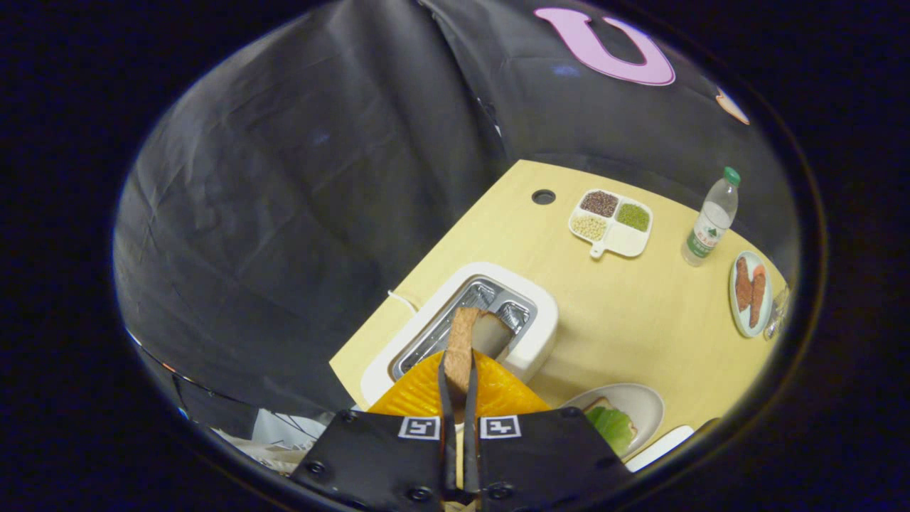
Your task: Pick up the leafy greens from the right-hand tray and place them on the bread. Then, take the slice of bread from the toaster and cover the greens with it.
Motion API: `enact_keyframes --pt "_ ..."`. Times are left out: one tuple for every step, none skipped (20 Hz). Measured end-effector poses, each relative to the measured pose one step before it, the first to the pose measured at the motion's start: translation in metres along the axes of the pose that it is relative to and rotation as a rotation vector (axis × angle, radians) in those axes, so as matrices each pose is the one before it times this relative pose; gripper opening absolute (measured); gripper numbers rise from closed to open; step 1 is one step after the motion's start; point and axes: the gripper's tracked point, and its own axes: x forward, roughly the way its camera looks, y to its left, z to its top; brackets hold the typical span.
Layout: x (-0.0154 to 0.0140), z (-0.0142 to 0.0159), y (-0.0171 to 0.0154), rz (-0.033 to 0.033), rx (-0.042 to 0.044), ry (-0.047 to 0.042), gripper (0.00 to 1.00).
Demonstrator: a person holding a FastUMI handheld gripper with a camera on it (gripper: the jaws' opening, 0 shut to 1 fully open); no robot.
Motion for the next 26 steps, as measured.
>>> enact_keyframes --pt "-0.00455 0.00014 -0.00313 0.00335 0.0157 -0.01003 0.07" --pt "-0.00458 0.00084 -0.00201 0.00325 0.00998 -0.00722 0.07" --pt "-0.00428 -0.00059 -0.00411 0.00227 0.01138 -0.00768 0.07" --pt "-0.00356 -0.00067 -0.00249 0.00139 0.00823 -0.00655 0.07" --pt "-0.00367 0.00027 -0.00373 0.00169 0.00989 -0.00587 0.07" --pt "-0.00375 -0.00045 -0.00225 0.00239 0.01164 -0.00423 0.07" --pt "-0.00432 0.00075 -0.0033 0.00115 0.00808 -0.00846 0.07" --pt "-0.00457 0.00112 -0.00323 0.00283 0.00779 -0.00658 0.07" --pt "-0.00373 -0.00075 -0.00153 0.00796 0.00973 -0.00743 0.07" --pt "-0.00431 0.0002 -0.00016 0.01399 0.01449 -0.00723 0.07" --pt "-0.00434 0.00139 -0.00109 0.0092 0.01587 -0.01191 0.07" --pt "-0.00383 0.00161 -0.00341 0.00225 0.00667 -0.00784 0.07" --pt "-0.00707 -0.00157 -0.00201 0.00898 0.00847 -0.00241 0.07" --pt "-0.0033 -0.00114 -0.00258 0.0033 0.00916 -0.00526 0.07" --pt "-0.00396 -0.00213 -0.00271 0.00342 0.00868 -0.00549 0.06" --pt "-0.00308 -0.00023 -0.00366 0.00485 0.01282 -0.00781 0.06" --pt "-0.00165 -0.00209 -0.0045 0.0036 0.01192 -0.00653 0.06" --pt "-0.00345 -0.00073 -0.00434 0.00297 0.01008 -0.00601 0.06" --pt "-0.00356 -0.0002 -0.0039 0.00334 0.01189 -0.00595 0.06" --pt "-0.00364 -0.0008 -0.00385 0.00072 0.00992 -0.0067 0.06" --pt "-0.00454 -0.00213 -0.00777 -0.01068 0.00231 -0.00477 0.06" --pt "-0.00357 -0.00158 -0.00798 -0.0131 -0.00093 -0.00362 0.06" --pt "-0.00362 -0.00291 -0.00537 -0.0033 0.01033 -0.00257 0.06" --pt "-0.00309 -0.00447 -0.00389 0.00175 0.01774 0.00277 0.06" --pt "-0.00206 -0.00393 -0.00821 -0.00742 0.01155 -0.00073 0.06" --pt "-0.00142 -0.00335 -0.00829 -0.01409 0.00605 -0.00208 0.06"
